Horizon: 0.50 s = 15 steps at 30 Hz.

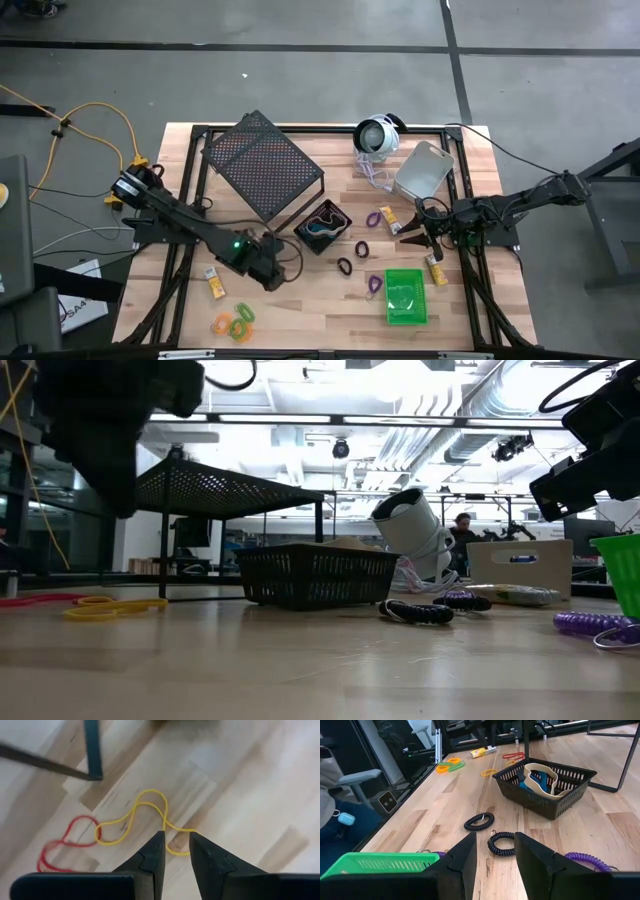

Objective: Pick & Place Office Desk Supplies
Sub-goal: Put the yellow rubber band into the black bin

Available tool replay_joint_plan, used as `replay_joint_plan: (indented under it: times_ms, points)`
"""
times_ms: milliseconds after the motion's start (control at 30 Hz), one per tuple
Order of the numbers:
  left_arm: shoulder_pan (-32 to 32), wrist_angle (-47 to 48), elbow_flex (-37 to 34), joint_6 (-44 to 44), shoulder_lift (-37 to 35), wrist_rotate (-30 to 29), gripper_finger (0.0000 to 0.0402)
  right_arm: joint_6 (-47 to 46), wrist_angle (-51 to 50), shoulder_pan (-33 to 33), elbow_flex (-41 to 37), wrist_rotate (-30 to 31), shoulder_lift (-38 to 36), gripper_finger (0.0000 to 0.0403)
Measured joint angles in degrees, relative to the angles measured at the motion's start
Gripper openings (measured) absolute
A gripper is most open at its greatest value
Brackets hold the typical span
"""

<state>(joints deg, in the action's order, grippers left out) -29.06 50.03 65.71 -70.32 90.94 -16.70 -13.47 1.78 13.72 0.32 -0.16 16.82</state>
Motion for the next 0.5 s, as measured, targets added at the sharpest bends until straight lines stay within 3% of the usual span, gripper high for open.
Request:
replay_joint_plan:
  times_ms: [233,500]
  points:
    - [3.99,0.36,0.00,-5.28,0.93,0.81,0.0083,0.00,-0.01,0.00,-0.02,-0.01,0.00,0.0120]
    - [8.50,-3.97,0.00,-5.47,6.08,9.31,0.0083,0.00,0.00,0.00,0.00,0.00,0.00,0.0120]
